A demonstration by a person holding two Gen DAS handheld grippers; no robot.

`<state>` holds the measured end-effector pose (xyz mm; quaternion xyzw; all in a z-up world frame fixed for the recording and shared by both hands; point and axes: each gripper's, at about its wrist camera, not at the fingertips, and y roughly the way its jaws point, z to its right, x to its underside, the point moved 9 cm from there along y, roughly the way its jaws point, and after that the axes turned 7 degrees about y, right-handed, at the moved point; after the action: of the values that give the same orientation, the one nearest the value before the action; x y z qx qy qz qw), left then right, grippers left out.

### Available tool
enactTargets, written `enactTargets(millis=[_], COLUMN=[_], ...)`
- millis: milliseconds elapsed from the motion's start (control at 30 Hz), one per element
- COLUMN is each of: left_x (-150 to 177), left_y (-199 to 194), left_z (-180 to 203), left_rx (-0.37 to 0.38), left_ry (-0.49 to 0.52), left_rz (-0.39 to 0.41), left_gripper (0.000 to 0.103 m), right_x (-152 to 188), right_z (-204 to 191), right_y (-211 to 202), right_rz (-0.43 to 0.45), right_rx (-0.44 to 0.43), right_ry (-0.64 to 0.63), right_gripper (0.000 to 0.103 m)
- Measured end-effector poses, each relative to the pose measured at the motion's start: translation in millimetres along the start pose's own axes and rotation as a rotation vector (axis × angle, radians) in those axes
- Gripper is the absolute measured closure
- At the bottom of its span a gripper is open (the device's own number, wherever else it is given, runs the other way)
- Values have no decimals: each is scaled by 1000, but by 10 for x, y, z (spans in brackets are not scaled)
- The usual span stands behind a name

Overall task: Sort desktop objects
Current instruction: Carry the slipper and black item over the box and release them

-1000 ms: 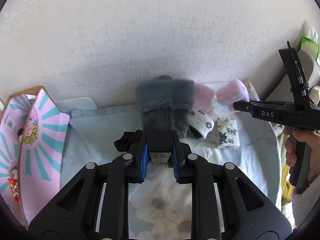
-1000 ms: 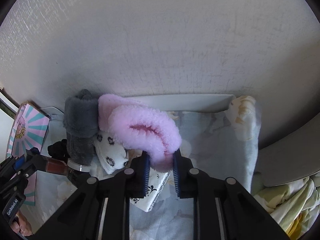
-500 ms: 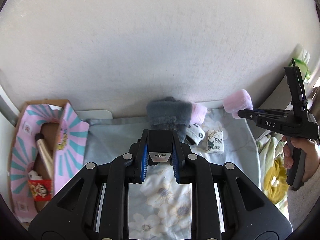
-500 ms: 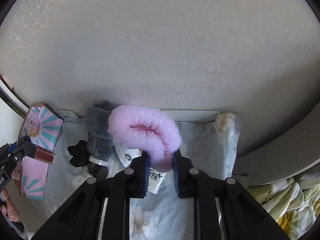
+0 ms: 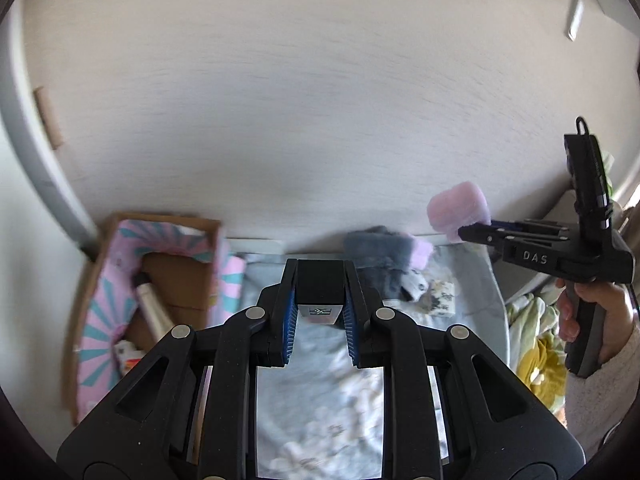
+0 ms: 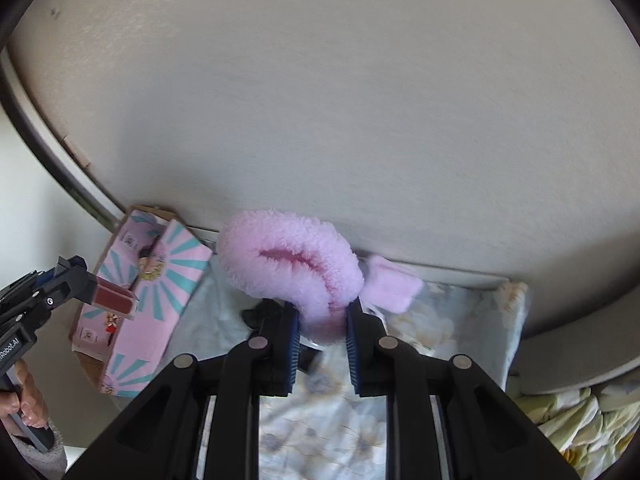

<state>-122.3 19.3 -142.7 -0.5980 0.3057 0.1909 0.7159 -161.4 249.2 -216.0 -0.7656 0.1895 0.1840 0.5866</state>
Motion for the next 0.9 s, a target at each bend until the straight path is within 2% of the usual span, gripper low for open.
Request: enactTargets(millis=[233,467,900], left_x=[265,629,1193], left_y=[-173,-264,-86], left_z=[-664,-1233,-1681], left_rx=[-106,-170,-205], left_ry=[-34,-121,-239], left_rz=[-25,-54,-125], left_gripper=[85,85,85], right_x=[-160,-120,259], right_z=[-849,-1720,-2770], right_y=[79,369,1071], right_rz=[-3,-53,-212], right_rx=[-67,-148,-192], right_ry=[-136,-263,-472], right_gripper=[84,84,84])
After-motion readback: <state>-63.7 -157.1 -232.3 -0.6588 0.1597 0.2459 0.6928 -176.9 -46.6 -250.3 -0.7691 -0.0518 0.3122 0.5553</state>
